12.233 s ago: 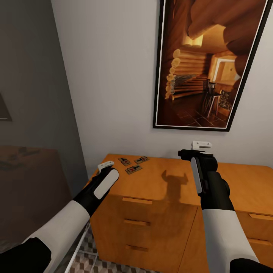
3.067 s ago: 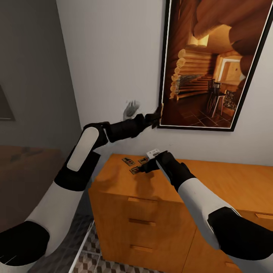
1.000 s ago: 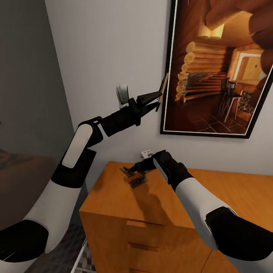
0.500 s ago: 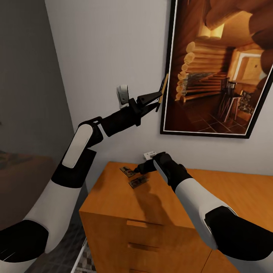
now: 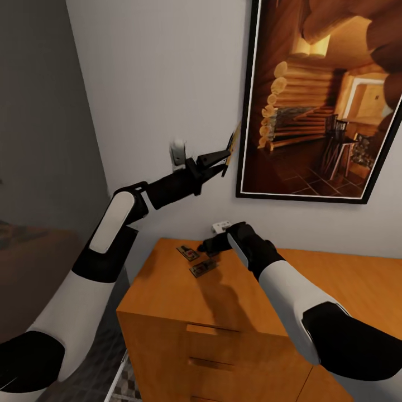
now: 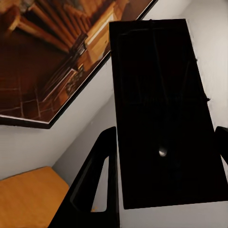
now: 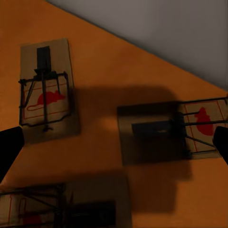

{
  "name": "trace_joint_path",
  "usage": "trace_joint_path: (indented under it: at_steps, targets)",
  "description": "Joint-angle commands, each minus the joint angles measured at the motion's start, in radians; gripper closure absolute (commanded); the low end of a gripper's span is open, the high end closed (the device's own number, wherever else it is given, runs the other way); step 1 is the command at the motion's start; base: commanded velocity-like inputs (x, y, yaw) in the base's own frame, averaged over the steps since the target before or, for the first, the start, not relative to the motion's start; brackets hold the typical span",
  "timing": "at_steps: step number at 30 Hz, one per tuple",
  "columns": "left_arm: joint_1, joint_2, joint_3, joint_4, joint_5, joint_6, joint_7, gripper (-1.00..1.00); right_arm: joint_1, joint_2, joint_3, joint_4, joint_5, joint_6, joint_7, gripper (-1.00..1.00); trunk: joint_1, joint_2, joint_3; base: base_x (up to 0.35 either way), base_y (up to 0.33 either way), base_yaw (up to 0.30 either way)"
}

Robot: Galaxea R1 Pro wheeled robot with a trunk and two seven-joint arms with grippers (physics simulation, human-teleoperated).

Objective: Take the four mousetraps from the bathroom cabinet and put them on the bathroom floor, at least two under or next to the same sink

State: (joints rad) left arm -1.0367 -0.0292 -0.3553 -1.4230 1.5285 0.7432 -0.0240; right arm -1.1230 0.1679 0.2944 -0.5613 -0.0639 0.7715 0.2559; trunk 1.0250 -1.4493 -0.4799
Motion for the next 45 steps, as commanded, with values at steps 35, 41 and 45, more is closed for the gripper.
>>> trace_joint_path:
  at_steps: [35, 41, 45]
  targets:
    - [0.112, 0.058, 0.001, 0.003, -0.018, 0.001, -0.005, 1.00, 0.003, -0.002, 0.003, -0.015, -0.122, 0.001, -0.003, -1.00, 0.000, -0.001, -0.001, 0.000, -0.002, 0.122]
    - [0.112, 0.058, 0.001, 0.003, -0.018, 0.000, -0.005, 1.00, 0.003, -0.001, 0.003, -0.015, -0.122, 0.001, -0.003, -1.00, 0.000, -0.001, -0.001, 0.000, -0.206, 0.000]
    - [0.112, 0.058, 0.001, 0.002, -0.018, -0.001, -0.005, 1.00, 0.003, -0.001, 0.004, -0.015, -0.122, 0.001, -0.003, -1.00, 0.000, -0.001, -0.001, 0.000, -0.045, 0.000]
